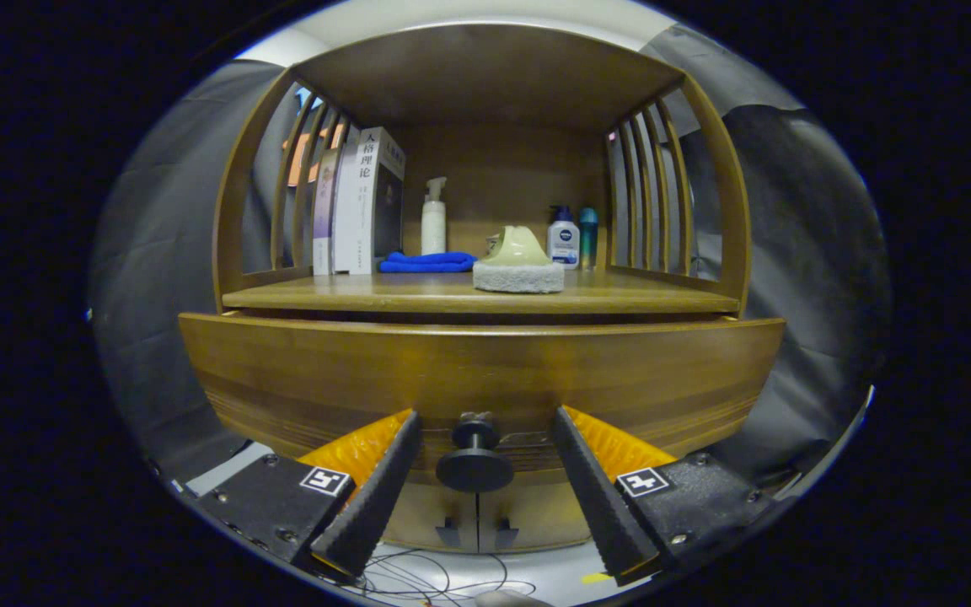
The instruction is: Pull open the drawer, take out the items inside it, and place them on the countertop above the cabinet.
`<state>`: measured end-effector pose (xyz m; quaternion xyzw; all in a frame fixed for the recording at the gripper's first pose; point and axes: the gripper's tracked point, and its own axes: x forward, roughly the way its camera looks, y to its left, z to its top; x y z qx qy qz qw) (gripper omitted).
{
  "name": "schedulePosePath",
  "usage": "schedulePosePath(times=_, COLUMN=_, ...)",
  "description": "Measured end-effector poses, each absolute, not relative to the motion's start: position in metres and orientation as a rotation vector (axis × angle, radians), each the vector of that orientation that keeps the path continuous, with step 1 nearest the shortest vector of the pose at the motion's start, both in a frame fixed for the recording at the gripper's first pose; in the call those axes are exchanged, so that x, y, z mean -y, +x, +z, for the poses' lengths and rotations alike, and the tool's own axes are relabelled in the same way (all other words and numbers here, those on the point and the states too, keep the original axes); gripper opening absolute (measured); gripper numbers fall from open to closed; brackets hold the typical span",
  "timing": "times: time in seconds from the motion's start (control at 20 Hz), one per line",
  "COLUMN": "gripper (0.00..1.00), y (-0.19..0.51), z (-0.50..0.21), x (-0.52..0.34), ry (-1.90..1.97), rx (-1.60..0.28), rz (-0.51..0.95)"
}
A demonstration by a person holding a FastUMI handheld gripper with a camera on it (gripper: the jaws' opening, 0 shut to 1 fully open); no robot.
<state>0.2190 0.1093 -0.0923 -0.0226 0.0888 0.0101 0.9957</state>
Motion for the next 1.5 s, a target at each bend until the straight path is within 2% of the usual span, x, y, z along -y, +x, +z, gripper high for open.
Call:
schedulePosePath(times=0.8, gripper=0.99, y=0.264, z=-0.091, x=-0.114, ry=-0.030, rx=-0.147, rz=0.026)
schedulePosePath(times=1.05, gripper=0.99, y=0.261, z=-0.095, x=-0.112, ry=0.016, rx=-0.220, rz=0.051)
schedulePosePath(times=1.25, gripper=0.99, y=0.227, z=-0.073, x=-0.095, ry=0.001, rx=-0.194, rz=0.045)
schedulePosePath(times=1.5, gripper=0.99, y=0.147, z=-0.030, x=-0.073, ry=-0.030, rx=-0.124, rz=0.060)
